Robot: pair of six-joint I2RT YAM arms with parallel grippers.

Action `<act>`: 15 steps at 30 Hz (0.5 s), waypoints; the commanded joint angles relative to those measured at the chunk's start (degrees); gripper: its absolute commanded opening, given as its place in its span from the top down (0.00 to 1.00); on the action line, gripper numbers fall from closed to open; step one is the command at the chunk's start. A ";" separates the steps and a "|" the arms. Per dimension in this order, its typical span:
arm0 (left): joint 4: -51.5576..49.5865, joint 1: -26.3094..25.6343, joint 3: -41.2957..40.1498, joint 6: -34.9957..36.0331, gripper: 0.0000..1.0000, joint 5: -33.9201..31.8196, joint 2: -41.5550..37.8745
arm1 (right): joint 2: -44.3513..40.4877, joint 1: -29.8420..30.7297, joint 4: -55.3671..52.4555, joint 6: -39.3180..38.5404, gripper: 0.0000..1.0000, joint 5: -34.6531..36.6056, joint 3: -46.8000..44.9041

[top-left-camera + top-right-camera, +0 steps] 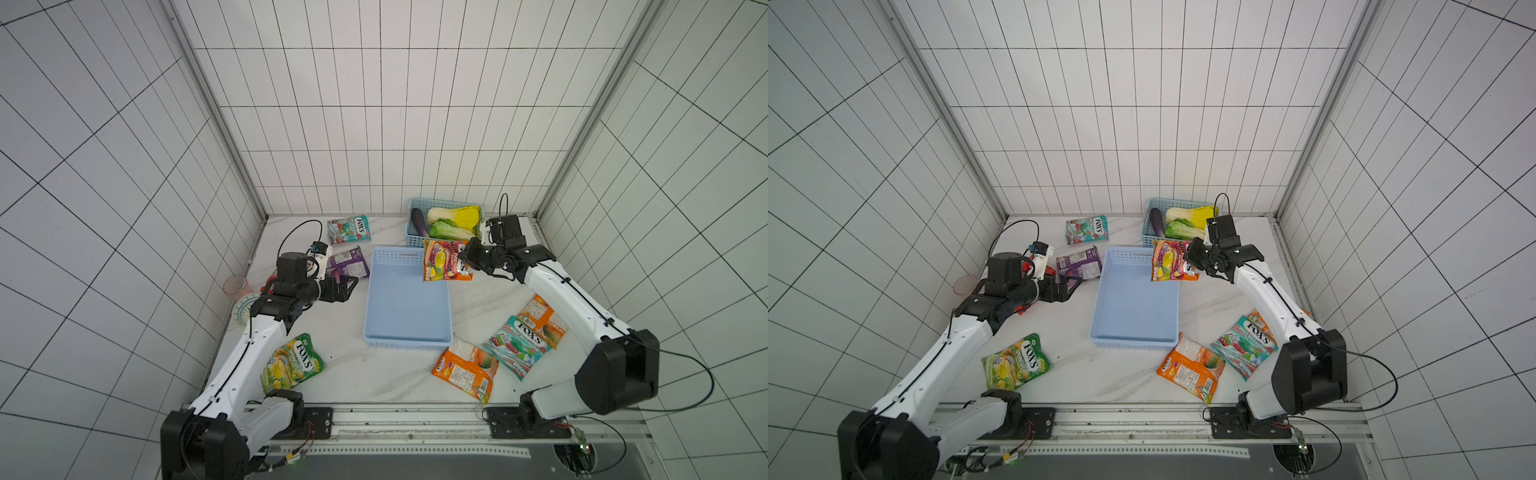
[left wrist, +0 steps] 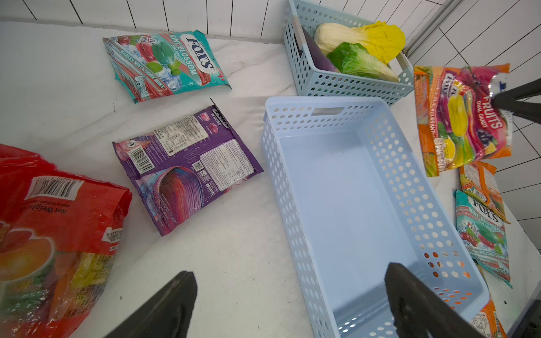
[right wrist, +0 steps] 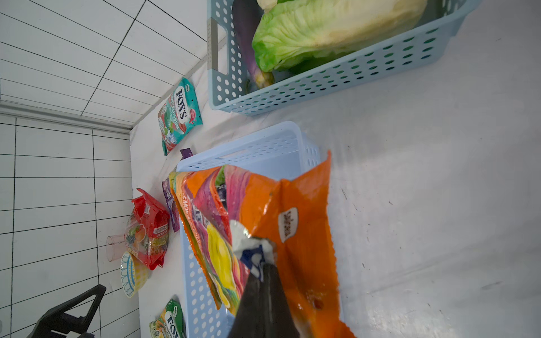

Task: Put the candies in the basket
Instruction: Place the candy in the basket.

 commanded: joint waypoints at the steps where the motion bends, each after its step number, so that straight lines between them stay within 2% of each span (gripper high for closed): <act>1: -0.15 0.34 1.41 -0.20 0.02 -0.69 -1.07 | 3.75 1.69 6.63 5.01 1.00 -2.19 3.62; 6: 0.60 0.30 0.62 0.15 0.02 -0.57 -1.53 | 10.40 4.63 10.02 7.44 1.00 -2.57 5.61; 10: 0.62 0.13 0.77 0.10 0.02 -2.97 -1.66 | 15.97 7.38 12.33 9.09 1.00 -3.36 7.91; 15: -0.35 0.04 1.41 -0.23 0.02 -1.73 -1.22 | 21.23 10.49 13.89 11.32 1.00 -3.69 10.20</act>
